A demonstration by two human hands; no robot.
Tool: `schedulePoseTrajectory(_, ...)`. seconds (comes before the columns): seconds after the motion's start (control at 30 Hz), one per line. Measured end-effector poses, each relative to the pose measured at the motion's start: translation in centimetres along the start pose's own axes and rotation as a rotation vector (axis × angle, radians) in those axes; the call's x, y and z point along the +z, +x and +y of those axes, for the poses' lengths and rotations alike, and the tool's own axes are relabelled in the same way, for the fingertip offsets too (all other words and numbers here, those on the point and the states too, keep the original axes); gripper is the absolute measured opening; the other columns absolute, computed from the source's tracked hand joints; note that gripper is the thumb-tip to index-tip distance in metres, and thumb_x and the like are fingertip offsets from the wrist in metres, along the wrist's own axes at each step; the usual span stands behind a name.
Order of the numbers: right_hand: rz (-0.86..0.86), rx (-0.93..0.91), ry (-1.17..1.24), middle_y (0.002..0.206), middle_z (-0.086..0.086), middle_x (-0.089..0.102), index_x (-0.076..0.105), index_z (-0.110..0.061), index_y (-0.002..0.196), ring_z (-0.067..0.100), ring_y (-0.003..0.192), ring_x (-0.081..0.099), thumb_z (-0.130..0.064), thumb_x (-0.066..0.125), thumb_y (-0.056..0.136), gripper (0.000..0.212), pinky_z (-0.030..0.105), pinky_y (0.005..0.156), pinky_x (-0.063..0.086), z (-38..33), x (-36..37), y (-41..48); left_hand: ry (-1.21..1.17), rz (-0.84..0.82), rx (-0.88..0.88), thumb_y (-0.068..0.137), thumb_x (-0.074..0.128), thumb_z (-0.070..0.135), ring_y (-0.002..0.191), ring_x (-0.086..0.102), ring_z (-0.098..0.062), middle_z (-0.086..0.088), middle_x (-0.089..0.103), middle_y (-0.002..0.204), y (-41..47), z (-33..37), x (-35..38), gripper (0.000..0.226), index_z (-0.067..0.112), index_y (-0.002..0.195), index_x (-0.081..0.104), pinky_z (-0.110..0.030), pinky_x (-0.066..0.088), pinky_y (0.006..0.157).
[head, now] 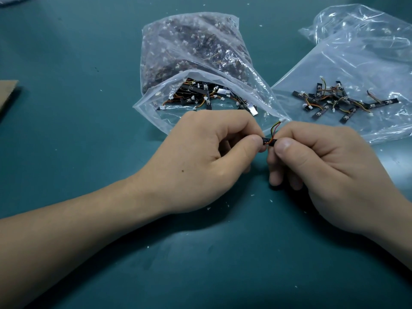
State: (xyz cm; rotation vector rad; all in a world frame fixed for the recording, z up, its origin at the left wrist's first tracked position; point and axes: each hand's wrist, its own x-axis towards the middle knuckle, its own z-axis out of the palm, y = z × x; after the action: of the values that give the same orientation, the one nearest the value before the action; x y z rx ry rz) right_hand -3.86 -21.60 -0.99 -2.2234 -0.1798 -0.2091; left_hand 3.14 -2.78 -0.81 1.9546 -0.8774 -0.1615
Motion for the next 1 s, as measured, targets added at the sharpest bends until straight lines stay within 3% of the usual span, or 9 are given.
schedulePoseTrajectory(0.23,0.01,-0.011,-0.01,0.068,-0.01,0.07,0.061,-0.03,0.076,0.015,0.058,0.06,-0.036,0.045,0.098,0.028,0.019,0.054,0.043,0.02,0.02,-0.02,0.004,0.009,0.01,0.095,0.059,0.019,0.055,0.055,-0.016,0.0,0.067,0.065,-0.04,0.13,0.03,0.015,0.016,0.086,0.071,-0.018,0.04,0.053)
schedulePoseTrajectory(0.4,0.008,-0.02,0.026,0.069,-0.01,0.07,0.063,-0.031,0.08,0.018,0.053,0.058,-0.04,0.046,0.099,0.027,0.027,0.052,0.045,0.1,0.0,-0.07,0.008,0.018,0.015,0.096,0.06,0.016,0.055,0.055,-0.015,0.003,0.067,0.065,-0.06,0.15,0.06,0.015,0.017,0.085,0.069,-0.017,0.041,0.053)
schedulePoseTrajectory(0.7,0.01,-0.038,0.006,0.069,-0.01,0.07,0.064,-0.032,0.082,0.014,0.057,0.059,-0.04,0.047,0.101,0.027,0.019,0.055,0.043,0.22,0.08,-0.09,-0.024,0.086,0.072,0.094,0.062,0.013,0.052,0.056,-0.018,0.0,0.063,0.06,-0.25,0.18,0.18,0.015,0.013,0.08,0.069,-0.022,0.041,0.05)
schedulePoseTrajectory(1.0,-0.017,-0.063,-0.008,0.068,-0.012,0.068,0.066,-0.031,0.084,0.009,0.061,0.061,-0.038,0.047,0.101,0.027,0.012,0.059,0.039,0.25,-0.04,-0.06,0.038,0.038,0.051,0.093,0.061,0.014,0.047,0.039,-0.005,0.011,0.043,0.05,0.01,0.25,0.06,0.017,0.013,0.076,0.065,-0.011,0.028,0.05)
